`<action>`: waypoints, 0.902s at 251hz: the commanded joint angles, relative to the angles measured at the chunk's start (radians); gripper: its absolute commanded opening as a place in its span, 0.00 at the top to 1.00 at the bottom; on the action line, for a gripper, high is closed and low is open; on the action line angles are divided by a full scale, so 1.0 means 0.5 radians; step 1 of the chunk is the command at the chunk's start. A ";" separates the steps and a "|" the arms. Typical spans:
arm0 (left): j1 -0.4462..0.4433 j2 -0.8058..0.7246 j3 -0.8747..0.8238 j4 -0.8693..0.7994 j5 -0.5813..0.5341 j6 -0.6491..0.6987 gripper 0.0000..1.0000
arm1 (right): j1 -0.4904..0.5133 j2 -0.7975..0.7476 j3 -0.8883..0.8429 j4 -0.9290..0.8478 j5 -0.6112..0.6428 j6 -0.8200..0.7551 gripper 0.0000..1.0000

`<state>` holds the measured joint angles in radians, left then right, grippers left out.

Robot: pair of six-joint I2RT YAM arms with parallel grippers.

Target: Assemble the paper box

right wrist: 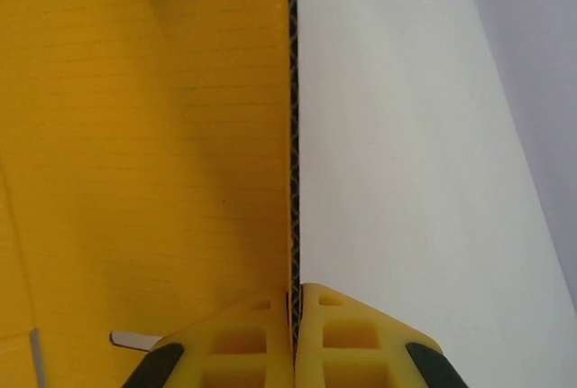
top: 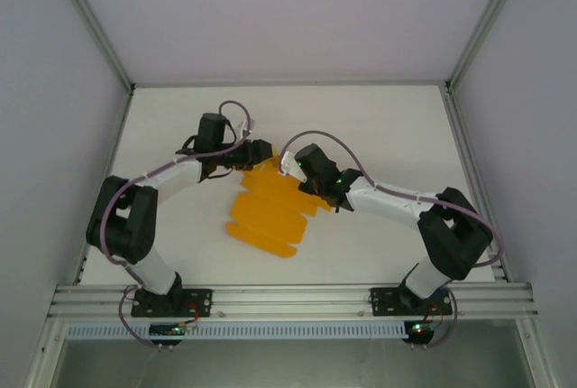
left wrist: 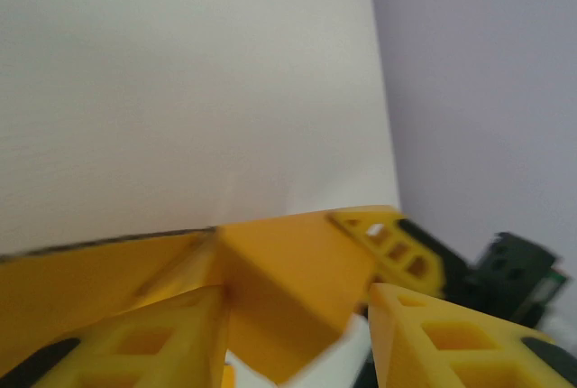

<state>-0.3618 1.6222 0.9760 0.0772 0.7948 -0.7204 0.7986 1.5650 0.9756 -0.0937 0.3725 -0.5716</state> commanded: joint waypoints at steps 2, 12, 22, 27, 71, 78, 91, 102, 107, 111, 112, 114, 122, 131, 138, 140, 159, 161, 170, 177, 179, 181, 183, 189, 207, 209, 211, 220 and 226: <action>0.044 -0.267 -0.051 -0.353 -0.260 0.226 0.51 | -0.001 -0.097 -0.005 0.067 -0.019 0.008 1.00; 0.084 -0.349 -0.094 -0.421 -0.307 0.257 0.45 | -0.011 -0.099 -0.016 0.054 0.015 -0.026 1.00; 0.135 -0.433 -0.146 -0.491 -0.357 0.281 0.35 | -0.014 -0.100 -0.019 0.048 0.051 -0.058 1.00; 0.163 -0.477 -0.175 -0.520 -0.383 0.291 0.31 | -0.011 -0.099 -0.016 0.046 0.067 -0.080 1.00; 0.372 -0.755 -0.375 -0.807 -0.744 0.410 0.00 | 0.004 -0.080 0.017 0.083 0.182 -0.237 1.00; 0.400 -0.771 -0.398 -0.829 -0.770 0.428 0.00 | 0.004 -0.081 0.032 0.069 0.164 -0.245 1.00; 0.432 -0.780 -0.429 -0.856 -0.833 0.464 0.00 | -0.002 -0.081 0.062 0.052 0.130 -0.249 1.00; 0.444 -0.762 -0.440 -0.878 -0.911 0.484 0.00 | -0.001 -0.081 0.073 0.049 0.117 -0.249 1.00; 0.447 -0.745 -0.442 -0.886 -0.931 0.501 0.00 | 0.000 -0.079 0.079 0.054 0.119 -0.250 1.00; 0.448 -0.726 -0.441 -0.890 -0.945 0.512 0.00 | 0.003 -0.078 0.082 0.059 0.124 -0.250 1.00; 0.448 -0.721 -0.440 -0.890 -0.952 0.515 0.01 | 0.004 -0.078 0.082 0.062 0.125 -0.250 1.00; 0.446 -0.712 -0.439 -0.891 -0.960 0.518 0.00 | 0.002 -0.078 0.081 0.063 0.124 -0.251 1.00; 0.448 -0.671 -0.433 -0.900 -0.984 0.519 0.00 | 0.003 -0.073 0.090 0.066 0.118 -0.248 1.00; 0.446 -0.621 -0.427 -0.885 -0.977 0.525 0.00 | 0.004 -0.069 0.100 0.061 0.118 -0.247 1.00; 0.449 -0.583 -0.425 -0.856 -0.957 0.528 0.00 | 0.004 -0.065 0.100 0.066 0.119 -0.247 1.00; 0.448 -0.571 -0.424 -0.847 -0.948 0.529 0.00 | 0.004 -0.061 0.103 0.067 0.118 -0.247 1.00; 0.436 -0.480 -0.418 -0.738 -0.799 0.554 0.01 | 0.007 -0.056 0.104 0.075 0.123 -0.245 1.00; 0.432 -0.473 -0.418 -0.727 -0.782 0.554 0.02 | 0.005 -0.054 0.104 0.080 0.126 -0.244 1.00; 0.411 -0.440 -0.409 -0.681 -0.715 0.567 0.02 | 0.007 -0.050 0.107 0.088 0.125 -0.244 1.00; 0.384 -0.423 -0.404 -0.649 -0.671 0.589 0.02 | 0.005 -0.048 0.110 0.081 0.130 -0.243 1.00; 0.377 -0.418 -0.401 -0.641 -0.662 0.596 0.02 | 0.007 -0.047 0.110 0.082 0.133 -0.243 1.00; 0.367 -0.414 -0.399 -0.632 -0.650 0.605 0.02 | 0.006 -0.047 0.111 0.086 0.137 -0.242 1.00; 0.359 -0.411 -0.400 -0.620 -0.641 0.612 0.02 | 0.007 -0.047 0.111 0.090 0.144 -0.241 1.00; 0.331 -0.396 -0.401 -0.591 -0.628 0.637 0.02 | 0.009 -0.050 0.110 0.095 0.149 -0.240 1.00; 0.274 -0.343 -0.391 -0.533 -0.632 0.647 0.02 | 0.013 -0.057 0.104 0.119 0.134 -0.233 1.00; 0.270 -0.335 -0.387 -0.531 -0.624 0.650 0.02 | 0.013 -0.056 0.107 0.120 0.131 -0.232 1.00; 0.268 -0.327 -0.386 -0.522 -0.618 0.647 0.02 | 0.013 -0.059 0.104 0.121 0.128 -0.230 1.00; 0.261 -0.289 -0.376 -0.486 -0.586 0.633 0.04 | 0.016 -0.062 0.102 0.123 0.120 -0.223 1.00; 0.255 -0.266 -0.369 -0.460 -0.565 0.620 0.04 | 0.018 -0.062 0.100 0.121 0.112 -0.216 1.00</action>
<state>-0.2111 1.4433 0.7601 -0.2363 0.4355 -0.4351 0.7994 1.5379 1.0008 -0.0628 0.4240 -0.6819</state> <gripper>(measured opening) 0.973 0.047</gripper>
